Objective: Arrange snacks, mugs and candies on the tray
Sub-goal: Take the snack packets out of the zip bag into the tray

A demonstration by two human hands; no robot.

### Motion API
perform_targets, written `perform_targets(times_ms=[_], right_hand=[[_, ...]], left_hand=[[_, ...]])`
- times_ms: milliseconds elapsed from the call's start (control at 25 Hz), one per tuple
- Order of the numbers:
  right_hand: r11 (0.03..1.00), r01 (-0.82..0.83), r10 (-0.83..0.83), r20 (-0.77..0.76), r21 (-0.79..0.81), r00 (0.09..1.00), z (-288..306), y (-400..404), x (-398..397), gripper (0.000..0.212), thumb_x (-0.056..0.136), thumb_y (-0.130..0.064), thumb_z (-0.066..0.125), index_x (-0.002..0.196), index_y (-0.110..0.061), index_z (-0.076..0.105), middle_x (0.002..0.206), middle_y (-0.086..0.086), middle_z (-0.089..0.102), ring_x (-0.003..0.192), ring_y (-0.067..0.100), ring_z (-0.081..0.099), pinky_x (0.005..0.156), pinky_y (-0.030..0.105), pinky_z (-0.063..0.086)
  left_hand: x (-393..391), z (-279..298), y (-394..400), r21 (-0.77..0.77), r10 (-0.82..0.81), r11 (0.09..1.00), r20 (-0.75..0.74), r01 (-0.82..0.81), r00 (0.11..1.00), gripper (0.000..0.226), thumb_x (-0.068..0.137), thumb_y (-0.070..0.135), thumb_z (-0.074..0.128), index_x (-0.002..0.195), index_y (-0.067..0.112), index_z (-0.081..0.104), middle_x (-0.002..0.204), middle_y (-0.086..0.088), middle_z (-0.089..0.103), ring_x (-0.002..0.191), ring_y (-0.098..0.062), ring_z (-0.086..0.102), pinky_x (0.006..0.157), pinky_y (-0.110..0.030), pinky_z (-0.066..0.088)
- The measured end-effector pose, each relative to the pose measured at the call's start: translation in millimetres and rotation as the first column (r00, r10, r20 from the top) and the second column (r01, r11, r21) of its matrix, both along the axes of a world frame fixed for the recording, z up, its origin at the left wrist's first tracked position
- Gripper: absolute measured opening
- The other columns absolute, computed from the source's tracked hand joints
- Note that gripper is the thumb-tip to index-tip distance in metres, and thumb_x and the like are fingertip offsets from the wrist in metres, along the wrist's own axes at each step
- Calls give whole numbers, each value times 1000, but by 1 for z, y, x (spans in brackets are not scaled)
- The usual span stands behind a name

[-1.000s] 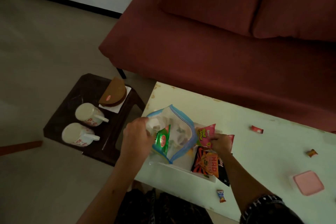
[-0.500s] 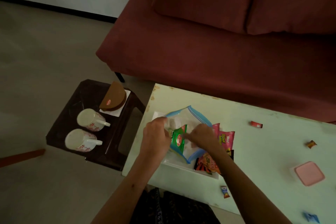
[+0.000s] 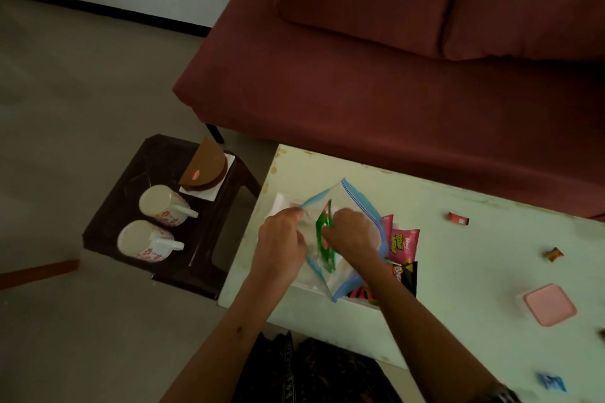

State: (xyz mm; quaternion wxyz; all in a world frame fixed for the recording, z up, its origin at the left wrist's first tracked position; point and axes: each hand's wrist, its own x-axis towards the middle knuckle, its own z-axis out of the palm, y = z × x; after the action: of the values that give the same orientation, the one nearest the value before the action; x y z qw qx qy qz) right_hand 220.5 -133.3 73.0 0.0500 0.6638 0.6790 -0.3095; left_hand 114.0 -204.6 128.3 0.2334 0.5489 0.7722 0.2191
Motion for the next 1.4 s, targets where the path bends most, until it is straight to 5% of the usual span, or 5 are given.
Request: perform_targets(times_ms=[280, 440, 560, 880, 1400], right_hand=[[767, 371, -181, -378, 524, 908, 151, -12, 104, 31, 75, -30, 70, 56, -19, 49, 52, -15, 52, 48, -4, 54, 44, 6, 35], [697, 545, -285, -517, 467, 807, 116, -16, 127, 28, 74, -11, 75, 85, -20, 51, 71, -5, 65, 55, -7, 60, 49, 4, 39], [818, 424, -291, -357, 389, 888, 47, -13, 118, 12, 78, -4, 69, 84, -11, 62, 82, 12, 74, 67, 22, 67, 61, 23, 46], [941, 337, -336, -250, -41, 908, -101, -38, 94, 17, 84, -3, 62, 85, -9, 78, 93, 9, 77, 70, 18, 63, 67, 27, 47], [816, 552, -577, -185, -175, 795, -95, -39, 87, 25, 91, -17, 48, 74, -13, 67, 77, 17, 67, 81, 35, 64, 72, 37, 53]], left_hand=[[-14, -2, 2, -26, 99, 995, -51, -101, 994, 41, 83, 2, 56, 124, 4, 54, 118, -16, 64, 111, -26, 60, 91, -35, 50], [-35, 6, 4, -16, 183, 982, -98, -186, 978, 39, 81, -1, 56, 119, 2, 57, 112, -19, 66, 105, -30, 62, 86, -37, 51], [-49, 10, 0, 8, 212, 977, -130, -213, 969, 37, 79, -2, 57, 116, 1, 59, 110, -20, 67, 102, -32, 63, 85, -40, 52], [-47, 8, -12, 15, 220, 976, -109, -219, 969, 40, 82, -1, 52, 122, 5, 57, 116, -16, 66, 109, -28, 61, 96, -36, 46], [-32, -1, -24, 102, 265, 955, 125, -278, 956, 36, 81, -6, 48, 109, 9, 64, 107, -3, 68, 99, -14, 60, 79, -6, 41]])
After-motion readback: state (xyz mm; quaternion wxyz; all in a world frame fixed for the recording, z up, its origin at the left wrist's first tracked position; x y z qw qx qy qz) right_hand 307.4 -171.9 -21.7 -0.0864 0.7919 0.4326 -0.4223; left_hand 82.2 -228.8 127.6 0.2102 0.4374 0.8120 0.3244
